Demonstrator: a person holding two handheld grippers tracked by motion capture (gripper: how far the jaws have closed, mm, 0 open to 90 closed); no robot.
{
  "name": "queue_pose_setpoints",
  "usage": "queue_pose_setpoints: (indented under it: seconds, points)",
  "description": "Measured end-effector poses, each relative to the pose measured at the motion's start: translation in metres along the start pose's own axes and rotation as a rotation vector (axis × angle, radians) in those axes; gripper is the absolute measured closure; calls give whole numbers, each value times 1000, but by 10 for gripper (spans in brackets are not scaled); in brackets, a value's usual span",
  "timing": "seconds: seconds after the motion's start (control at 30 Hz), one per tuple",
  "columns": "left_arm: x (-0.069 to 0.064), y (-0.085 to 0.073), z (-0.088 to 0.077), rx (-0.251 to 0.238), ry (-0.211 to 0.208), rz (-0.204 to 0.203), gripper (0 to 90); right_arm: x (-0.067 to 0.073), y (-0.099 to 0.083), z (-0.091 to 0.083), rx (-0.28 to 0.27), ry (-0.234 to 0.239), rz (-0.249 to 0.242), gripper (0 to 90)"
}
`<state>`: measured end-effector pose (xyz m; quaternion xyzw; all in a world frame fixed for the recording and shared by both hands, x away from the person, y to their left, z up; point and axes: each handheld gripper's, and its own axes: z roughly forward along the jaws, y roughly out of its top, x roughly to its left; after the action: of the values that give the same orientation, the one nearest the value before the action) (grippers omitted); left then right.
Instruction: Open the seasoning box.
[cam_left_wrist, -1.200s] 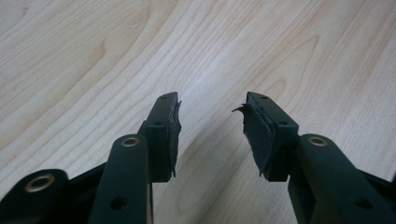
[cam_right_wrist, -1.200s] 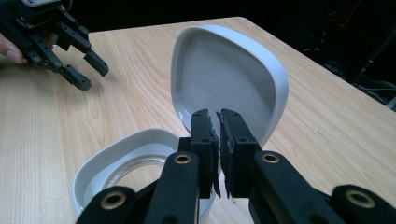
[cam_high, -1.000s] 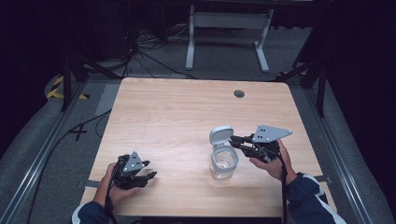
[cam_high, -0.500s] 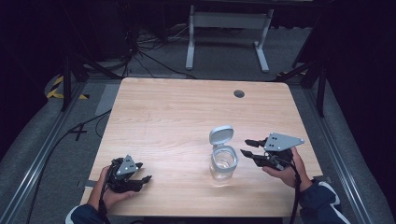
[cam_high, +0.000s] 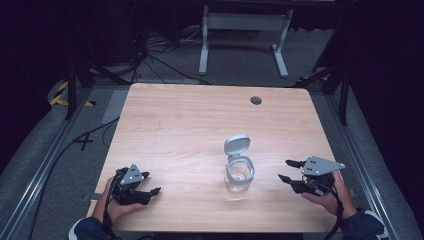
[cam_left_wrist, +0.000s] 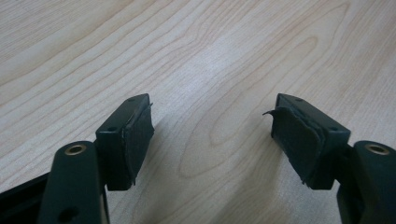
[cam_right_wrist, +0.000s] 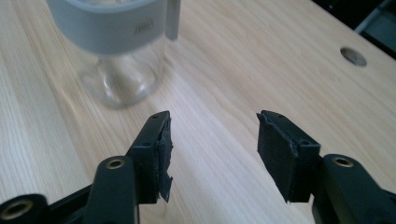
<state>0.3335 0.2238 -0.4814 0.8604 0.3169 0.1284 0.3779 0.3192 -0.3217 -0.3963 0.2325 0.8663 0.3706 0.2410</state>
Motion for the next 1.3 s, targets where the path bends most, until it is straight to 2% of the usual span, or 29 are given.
queue_pose_setpoints:
  seconds: [0.2, 0.33, 0.47, 0.5, 0.7, 0.77, 0.9, 1.07, 1.3]
  points:
    - [1, 1, 0, 13, 7, 2, 254, -2, -29, -8, 55, -34, 13, 391]
    - [1, 1, 0, 13, 5, -1, 248, -8, -56, -13, 93, -36, 74, 383]
    - [1, 1, 0, 14, 4, -2, 247, -16, -81, -19, 131, -69, 131, 370]
    - [1, 1, 0, 13, 5, -1, 247, -17, -85, -20, 131, -75, 136, 367]
    - [1, 2, 1, 13, 9, -3, 244, -20, -116, -28, 106, -73, 258, 330]
    - [1, 1, 1, 8, 12, -5, 241, -20, -125, -31, 70, -68, 304, 321]
    - [1, 2, 1, 8, 12, -5, 240, -20, -129, -37, 68, -75, 328, 305]
    - [1, 1, 2, 6, 11, -7, 239, -20, -130, -36, 74, -66, 336, 294]
    - [1, 1, 2, 7, 13, -5, 238, -21, -129, -35, 79, -76, 346, 273]
